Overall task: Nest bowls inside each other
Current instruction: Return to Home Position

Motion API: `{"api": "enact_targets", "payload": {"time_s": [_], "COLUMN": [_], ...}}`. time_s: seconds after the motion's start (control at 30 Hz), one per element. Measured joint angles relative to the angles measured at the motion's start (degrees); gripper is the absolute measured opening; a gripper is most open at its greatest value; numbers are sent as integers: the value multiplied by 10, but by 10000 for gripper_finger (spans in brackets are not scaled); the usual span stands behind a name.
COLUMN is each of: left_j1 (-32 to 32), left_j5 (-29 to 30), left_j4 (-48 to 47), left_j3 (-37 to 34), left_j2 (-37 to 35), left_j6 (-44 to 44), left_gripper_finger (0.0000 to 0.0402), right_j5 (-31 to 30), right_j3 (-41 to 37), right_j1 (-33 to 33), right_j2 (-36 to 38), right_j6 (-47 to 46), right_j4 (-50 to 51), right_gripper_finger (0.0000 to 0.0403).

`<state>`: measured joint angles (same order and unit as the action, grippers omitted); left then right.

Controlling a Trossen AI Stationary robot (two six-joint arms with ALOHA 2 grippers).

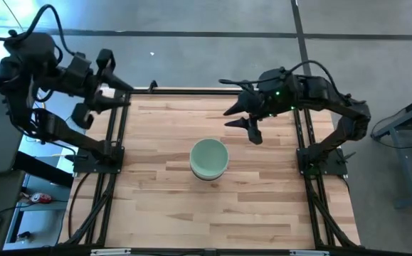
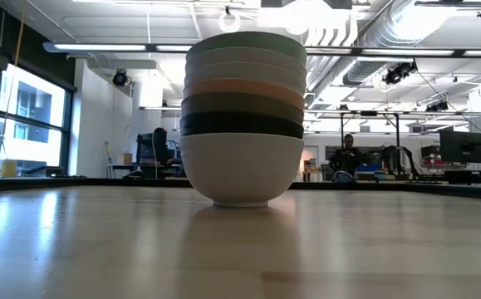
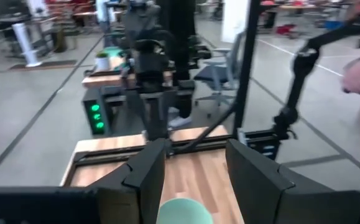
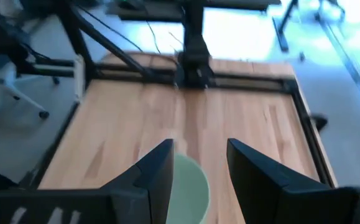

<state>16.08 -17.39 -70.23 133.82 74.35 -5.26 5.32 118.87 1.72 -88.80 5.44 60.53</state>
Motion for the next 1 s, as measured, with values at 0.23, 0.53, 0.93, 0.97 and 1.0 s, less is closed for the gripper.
{"api": "enact_targets", "payload": {"time_s": [0.23,0.53,0.93,0.97,1.0], "left_j1": [-60,-80,-79,-79,-79], "left_j5": [-4,22,85,85,88], "left_j4": [0,26,77,82,88], "left_j3": [0,0,0,0,0], "left_j2": [-13,-25,-11,-11,-12], "left_j6": [-17,-57,-99,-100,-99], "left_gripper_finger": [156,156,156,156,156], "right_j5": [61,63,89,89,85], "right_j3": [0,0,0,0,0], "right_j1": [5,6,6,5,5], "right_j2": [23,79,138,142,145], "right_j6": [25,41,79,81,85], "right_j4": [-85,-168,-175,-180,-186], "right_gripper_finger": [143,143,143,143,143]}}
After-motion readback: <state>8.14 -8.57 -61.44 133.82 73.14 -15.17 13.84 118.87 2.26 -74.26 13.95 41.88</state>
